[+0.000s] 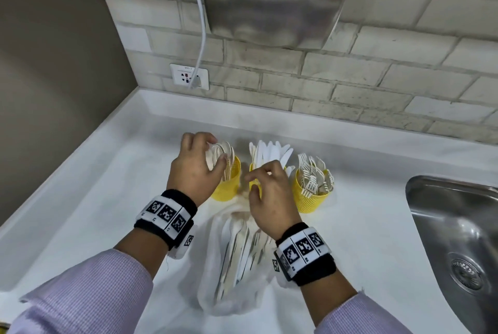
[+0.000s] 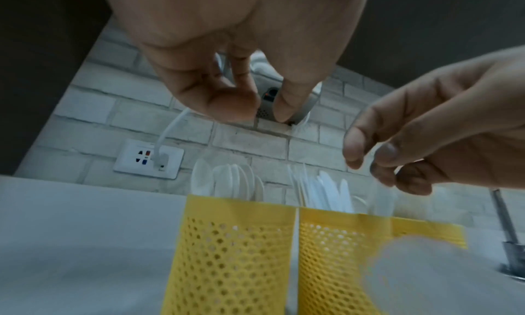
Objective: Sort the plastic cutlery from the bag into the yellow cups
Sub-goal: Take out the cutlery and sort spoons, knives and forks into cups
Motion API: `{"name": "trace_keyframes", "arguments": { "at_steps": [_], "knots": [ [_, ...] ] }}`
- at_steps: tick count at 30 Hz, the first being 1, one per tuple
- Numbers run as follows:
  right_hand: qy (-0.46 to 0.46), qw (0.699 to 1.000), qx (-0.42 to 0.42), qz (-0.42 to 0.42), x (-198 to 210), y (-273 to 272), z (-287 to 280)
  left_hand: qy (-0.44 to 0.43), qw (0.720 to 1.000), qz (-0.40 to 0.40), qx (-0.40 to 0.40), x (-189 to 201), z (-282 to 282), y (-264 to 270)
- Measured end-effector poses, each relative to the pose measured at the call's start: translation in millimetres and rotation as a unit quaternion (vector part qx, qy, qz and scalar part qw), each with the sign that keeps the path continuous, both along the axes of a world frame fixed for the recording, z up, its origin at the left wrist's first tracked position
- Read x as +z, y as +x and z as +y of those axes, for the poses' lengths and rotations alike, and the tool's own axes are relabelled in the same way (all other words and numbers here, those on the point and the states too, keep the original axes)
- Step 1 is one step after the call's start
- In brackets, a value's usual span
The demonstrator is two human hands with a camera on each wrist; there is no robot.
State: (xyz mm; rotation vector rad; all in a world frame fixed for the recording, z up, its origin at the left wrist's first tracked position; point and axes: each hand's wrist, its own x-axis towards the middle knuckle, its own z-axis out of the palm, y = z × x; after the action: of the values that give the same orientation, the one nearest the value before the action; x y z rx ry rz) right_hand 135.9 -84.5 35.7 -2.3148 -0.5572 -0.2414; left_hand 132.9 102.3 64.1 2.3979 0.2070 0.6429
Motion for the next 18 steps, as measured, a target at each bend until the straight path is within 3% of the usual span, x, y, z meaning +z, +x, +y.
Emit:
{"name": "trace_keyframes", "arguments": {
  "at_steps": [4,10,18],
  "knots": [
    [-0.078,0.996,-0.036,0.004,1.7,-0.8,-13.4,0.045,0.995,0.062,-0.058,-17.8,-2.7,-14.0],
    [-0.191,0.981,-0.029,0.032,8.7,-0.3,-11.8,0.11,0.978,0.164,-0.069,-38.5,-5.0,-14.6],
    [-0.208,0.977,-0.04,0.025,7.2,4.9,-10.3,0.123,0.976,0.164,-0.068,-42.4,-0.6,-15.7]
  ]
}}
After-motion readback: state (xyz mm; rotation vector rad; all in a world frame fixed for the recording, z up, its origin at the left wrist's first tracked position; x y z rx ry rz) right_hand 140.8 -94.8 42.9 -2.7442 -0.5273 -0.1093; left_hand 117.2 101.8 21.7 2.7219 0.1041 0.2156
